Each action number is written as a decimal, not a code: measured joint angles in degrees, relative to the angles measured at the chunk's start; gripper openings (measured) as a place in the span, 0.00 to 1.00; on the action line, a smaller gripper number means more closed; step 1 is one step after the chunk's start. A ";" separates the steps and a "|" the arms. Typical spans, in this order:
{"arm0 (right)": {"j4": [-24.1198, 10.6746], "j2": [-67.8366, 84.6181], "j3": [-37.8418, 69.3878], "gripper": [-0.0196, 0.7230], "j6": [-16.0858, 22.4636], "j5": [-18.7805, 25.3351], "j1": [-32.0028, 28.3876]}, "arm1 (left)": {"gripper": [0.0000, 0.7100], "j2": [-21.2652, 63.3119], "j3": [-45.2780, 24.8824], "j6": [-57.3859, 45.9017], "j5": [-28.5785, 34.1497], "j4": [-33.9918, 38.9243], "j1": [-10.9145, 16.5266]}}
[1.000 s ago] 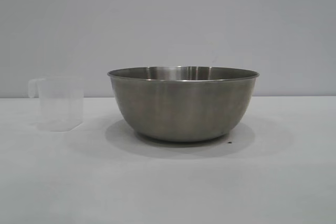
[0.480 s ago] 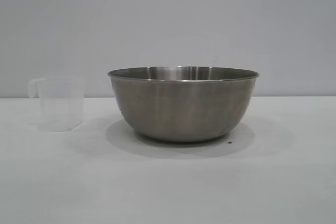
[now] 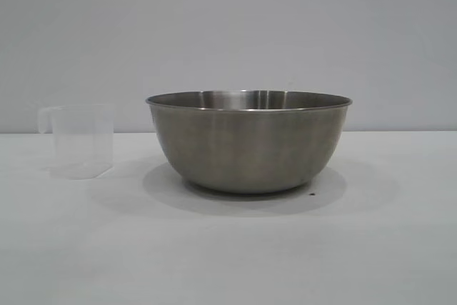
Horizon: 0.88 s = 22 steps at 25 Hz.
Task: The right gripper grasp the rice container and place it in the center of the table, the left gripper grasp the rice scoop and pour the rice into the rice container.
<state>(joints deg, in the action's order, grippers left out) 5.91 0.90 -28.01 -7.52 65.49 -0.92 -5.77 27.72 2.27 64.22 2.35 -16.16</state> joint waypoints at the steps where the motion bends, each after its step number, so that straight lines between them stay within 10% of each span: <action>1: 0.00 0.00 0.00 0.71 0.00 0.00 0.00 | 0.54 0.00 0.00 0.00 0.00 0.00 0.00; 13: 0.00 0.00 0.00 0.71 0.00 0.00 0.00 | 0.54 0.14 0.00 0.00 0.00 0.00 0.10; 22: 0.00 0.00 0.00 0.71 0.00 0.00 0.00 | 0.54 0.18 0.00 0.00 0.00 0.00 9.45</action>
<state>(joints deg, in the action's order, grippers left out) 5.91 0.90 -28.01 -7.52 65.49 -0.92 -5.59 27.72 2.27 64.22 2.35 -6.71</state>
